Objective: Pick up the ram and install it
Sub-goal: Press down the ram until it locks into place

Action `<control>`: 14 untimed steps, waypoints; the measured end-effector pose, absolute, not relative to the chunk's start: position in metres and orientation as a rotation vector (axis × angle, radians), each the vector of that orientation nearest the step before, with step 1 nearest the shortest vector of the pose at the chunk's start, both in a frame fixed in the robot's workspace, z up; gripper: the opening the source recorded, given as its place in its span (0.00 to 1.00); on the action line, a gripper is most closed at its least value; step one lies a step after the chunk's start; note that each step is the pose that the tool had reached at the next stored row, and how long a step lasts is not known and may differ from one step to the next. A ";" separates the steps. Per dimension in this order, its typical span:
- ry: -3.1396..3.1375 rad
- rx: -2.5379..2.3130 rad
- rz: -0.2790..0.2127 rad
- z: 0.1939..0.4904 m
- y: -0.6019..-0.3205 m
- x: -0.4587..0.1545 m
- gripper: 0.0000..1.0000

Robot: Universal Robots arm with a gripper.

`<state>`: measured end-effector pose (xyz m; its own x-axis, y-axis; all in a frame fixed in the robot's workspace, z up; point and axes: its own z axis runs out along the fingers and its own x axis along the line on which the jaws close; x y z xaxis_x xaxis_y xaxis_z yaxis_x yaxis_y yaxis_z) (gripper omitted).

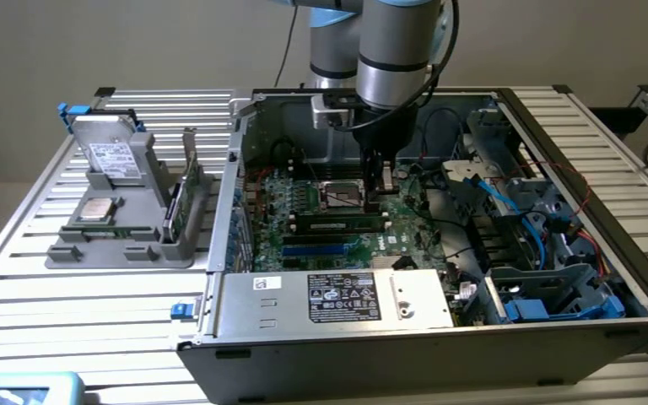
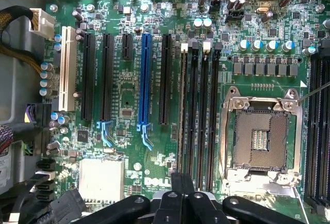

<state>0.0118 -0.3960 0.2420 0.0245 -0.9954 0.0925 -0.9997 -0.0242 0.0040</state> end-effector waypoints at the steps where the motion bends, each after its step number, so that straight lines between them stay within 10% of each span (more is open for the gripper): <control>1: -2.146 2.199 0.097 0.242 -0.396 0.012 0.11; 14: -2.155 2.181 0.122 0.237 -0.396 0.012 0.11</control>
<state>0.0118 -0.3957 0.2372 0.0119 -0.9941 0.1076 -0.9999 -0.0124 -0.0039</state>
